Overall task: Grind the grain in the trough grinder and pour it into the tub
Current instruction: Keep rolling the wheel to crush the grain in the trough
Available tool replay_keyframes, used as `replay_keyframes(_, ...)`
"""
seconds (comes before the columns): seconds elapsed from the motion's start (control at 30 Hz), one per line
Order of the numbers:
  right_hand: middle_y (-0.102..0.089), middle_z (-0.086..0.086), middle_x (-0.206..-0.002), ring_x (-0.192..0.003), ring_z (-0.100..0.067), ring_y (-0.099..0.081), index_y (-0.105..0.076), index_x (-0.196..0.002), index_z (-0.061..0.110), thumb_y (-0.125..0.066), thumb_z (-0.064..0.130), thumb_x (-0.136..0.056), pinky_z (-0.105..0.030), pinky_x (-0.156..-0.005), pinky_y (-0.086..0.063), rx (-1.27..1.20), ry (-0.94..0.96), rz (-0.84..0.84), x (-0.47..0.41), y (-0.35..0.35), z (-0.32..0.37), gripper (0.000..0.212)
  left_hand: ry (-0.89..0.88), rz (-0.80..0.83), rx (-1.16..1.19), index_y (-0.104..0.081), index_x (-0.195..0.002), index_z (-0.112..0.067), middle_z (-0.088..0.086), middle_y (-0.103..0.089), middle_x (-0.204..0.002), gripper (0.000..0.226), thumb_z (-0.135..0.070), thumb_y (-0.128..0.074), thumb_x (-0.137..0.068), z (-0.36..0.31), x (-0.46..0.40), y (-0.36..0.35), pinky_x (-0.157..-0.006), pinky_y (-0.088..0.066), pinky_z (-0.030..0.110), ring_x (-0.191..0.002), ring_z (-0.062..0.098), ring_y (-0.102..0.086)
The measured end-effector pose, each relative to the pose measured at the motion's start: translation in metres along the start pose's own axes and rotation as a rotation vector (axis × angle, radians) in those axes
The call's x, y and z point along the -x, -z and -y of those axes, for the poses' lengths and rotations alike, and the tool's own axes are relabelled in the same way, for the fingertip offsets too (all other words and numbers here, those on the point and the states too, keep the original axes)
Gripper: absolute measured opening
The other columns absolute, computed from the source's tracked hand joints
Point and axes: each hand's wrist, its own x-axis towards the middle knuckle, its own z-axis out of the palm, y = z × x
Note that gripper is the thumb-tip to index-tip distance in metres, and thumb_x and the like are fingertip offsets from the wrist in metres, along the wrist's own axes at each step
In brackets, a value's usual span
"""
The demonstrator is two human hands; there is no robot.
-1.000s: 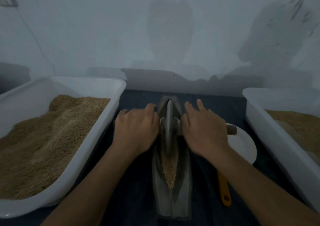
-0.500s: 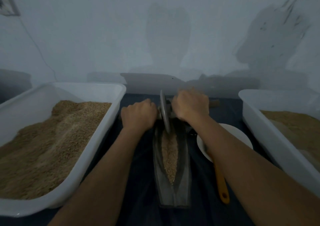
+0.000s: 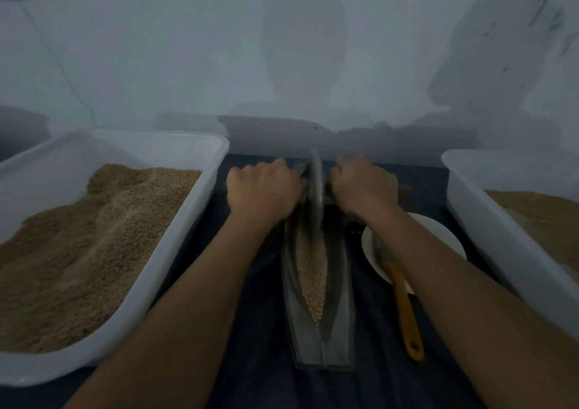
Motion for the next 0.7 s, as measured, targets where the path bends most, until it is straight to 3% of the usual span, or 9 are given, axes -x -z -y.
replay_keyframes(0.07, -0.061, -0.012, -0.118, -0.105, -0.035, -0.058, -0.059, -0.097, 0.016, -0.031, 0.035, -0.103, -0.041, -0.075, -0.037, 0.011, 0.012, 0.021, -0.014, 0.000, -0.002, 0.034, 0.016, 0.037, 0.033, -0.042, -0.067, -0.022, 0.008, -0.070, -0.093, 0.038, -0.039, -0.040, -0.101, -0.007, -0.022, -0.001, -0.068, -0.034, 0.038, -0.082, 0.031, -0.064)
replay_keyframes(0.13, -0.059, -0.011, -0.109, -0.117, -0.038, -0.055, -0.056, -0.091, 0.016, -0.035, 0.024, -0.104, -0.048, -0.079, -0.044, 0.045, 0.036, 0.061, -0.001, -0.003, -0.010, 0.025, -0.012, -0.021, -0.009, -0.047, -0.070, -0.021, 0.007, -0.070, -0.090, 0.037, -0.042, -0.040, -0.100, -0.013, -0.019, 0.002, -0.069, -0.034, 0.038, -0.073, 0.028, -0.058)
replay_keyframes(0.2, -0.058, -0.013, -0.137, -0.143, -0.038, -0.039, -0.063, -0.116, 0.012, -0.028, 0.027, -0.106, -0.055, -0.107, -0.038, 0.070, 0.094, 0.044, 0.025, -0.005, -0.016, 0.039, -0.032, -0.083, -0.054, -0.060, -0.093, -0.021, 0.004, -0.068, -0.085, 0.036, -0.042, -0.032, -0.102, -0.011, 0.006, 0.001, -0.069, -0.032, 0.038, -0.068, 0.024, -0.052)
replay_keyframes(0.27, -0.046, -0.009, -0.156, -0.154, -0.027, -0.024, -0.052, -0.143, 0.009, -0.010, 0.040, -0.103, -0.049, -0.125, -0.020, 0.035, 0.162, -0.051, 0.057, -0.005, -0.016, 0.066, -0.047, -0.100, -0.016, -0.062, -0.114, -0.022, -0.001, -0.065, -0.083, 0.044, -0.038, -0.021, -0.105, 0.000, 0.043, 0.002, -0.069, -0.038, 0.036, -0.067, 0.021, -0.053)
replay_keyframes(0.4, -0.054, -0.007, -0.150, -0.152, -0.023, -0.031, -0.052, -0.146, 0.010, -0.011, 0.041, -0.103, -0.051, -0.124, -0.026, 0.064, 0.313, -0.214, 0.097, -0.002, -0.013, 0.068, -0.181, -0.130, 0.006, -0.065, -0.108, -0.013, 0.005, -0.071, -0.105, 0.048, -0.027, -0.020, -0.108, 0.022, 0.103, 0.001, -0.059, -0.039, 0.034, -0.070, 0.026, -0.060)
replay_keyframes(0.57, -0.060, -0.004, -0.144, -0.149, -0.024, -0.034, -0.065, -0.132, 0.016, -0.008, 0.043, -0.100, -0.047, -0.123, -0.024, 0.150, 0.221, -0.032, 0.051, 0.000, -0.004, 0.071, -0.072, -0.039, -0.009, -0.065, -0.100, -0.020, 0.004, -0.073, -0.105, 0.049, -0.034, -0.018, -0.104, 0.009, 0.056, -0.003, -0.060, -0.036, 0.033, -0.073, 0.027, -0.063)
replay_keyframes(0.6, -0.066, -0.005, -0.135, -0.141, -0.027, -0.043, -0.072, -0.116, 0.016, -0.012, 0.043, -0.101, -0.046, -0.117, -0.029, 0.163, 0.180, -0.040, 0.032, -0.001, 0.000, 0.067, -0.015, 0.000, 0.005, -0.063, -0.098, -0.020, 0.006, -0.072, -0.104, 0.043, -0.032, -0.023, -0.105, 0.007, 0.036, -0.007, -0.062, -0.035, 0.034, -0.077, 0.029, -0.062)
replay_keyframes(0.63, -0.071, -0.007, -0.120, -0.121, -0.029, -0.055, -0.073, -0.093, 0.015, -0.018, 0.042, -0.103, -0.043, -0.104, -0.037, 0.169, 0.138, -0.076, 0.016, -0.001, 0.005, 0.062, 0.040, 0.039, 0.041, -0.059, -0.092, -0.020, 0.007, -0.070, -0.103, 0.036, -0.030, -0.028, -0.104, 0.006, 0.016, -0.011, -0.065, -0.034, 0.035, -0.079, 0.029, -0.060)
replay_keyframes(0.7, -0.072, -0.010, -0.088, -0.075, -0.027, -0.053, -0.054, -0.061, 0.015, -0.030, 0.043, -0.103, -0.035, -0.075, -0.037, 0.173, 0.119, -0.173, -0.004, 0.004, 0.017, 0.057, 0.107, 0.116, 0.115, -0.049, -0.080, -0.020, 0.009, -0.066, -0.106, 0.029, -0.026, -0.032, -0.103, 0.009, -0.011, -0.018, -0.072, -0.037, 0.037, -0.084, 0.029, -0.057)
